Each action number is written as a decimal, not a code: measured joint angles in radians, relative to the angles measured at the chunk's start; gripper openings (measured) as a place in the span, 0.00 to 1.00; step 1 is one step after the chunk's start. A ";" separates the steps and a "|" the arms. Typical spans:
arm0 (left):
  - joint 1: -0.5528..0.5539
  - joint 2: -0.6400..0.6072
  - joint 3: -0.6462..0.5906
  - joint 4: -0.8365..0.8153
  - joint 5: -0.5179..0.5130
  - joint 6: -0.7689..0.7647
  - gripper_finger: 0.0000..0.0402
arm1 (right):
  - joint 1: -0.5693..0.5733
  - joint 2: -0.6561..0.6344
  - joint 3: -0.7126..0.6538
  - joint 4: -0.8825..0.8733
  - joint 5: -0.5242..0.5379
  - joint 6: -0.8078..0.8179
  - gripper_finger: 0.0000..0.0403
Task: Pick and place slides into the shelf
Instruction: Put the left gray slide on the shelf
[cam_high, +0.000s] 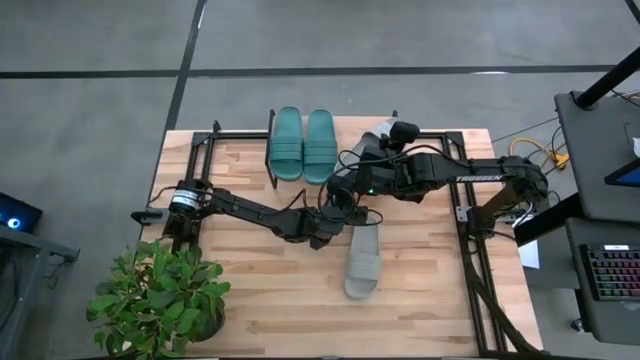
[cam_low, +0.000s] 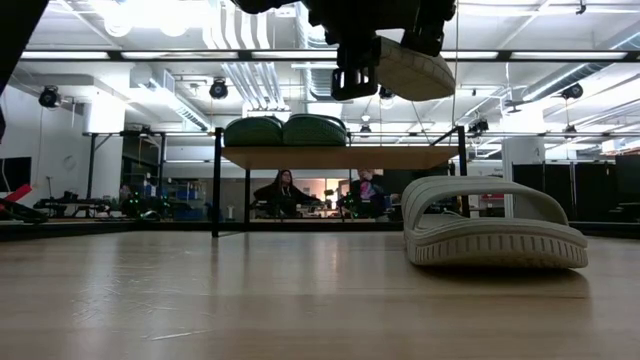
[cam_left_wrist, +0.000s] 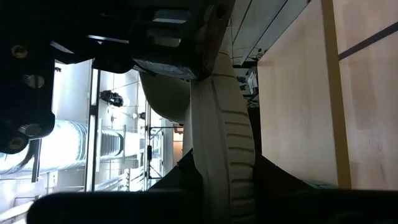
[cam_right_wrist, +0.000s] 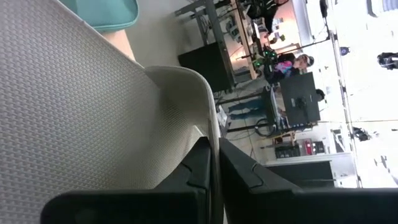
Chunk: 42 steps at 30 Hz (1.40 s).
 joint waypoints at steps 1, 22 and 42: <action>0.000 0.000 0.000 0.000 0.000 0.000 0.09 | 0.000 -0.001 0.000 0.000 0.005 0.000 0.03; -0.001 0.000 -0.002 0.022 -0.001 0.002 0.09 | 0.000 -0.045 0.000 0.011 -0.110 -0.025 0.14; -0.002 0.001 -0.003 0.035 -0.006 0.008 0.09 | -0.038 -0.024 0.000 0.029 -0.118 -0.114 0.23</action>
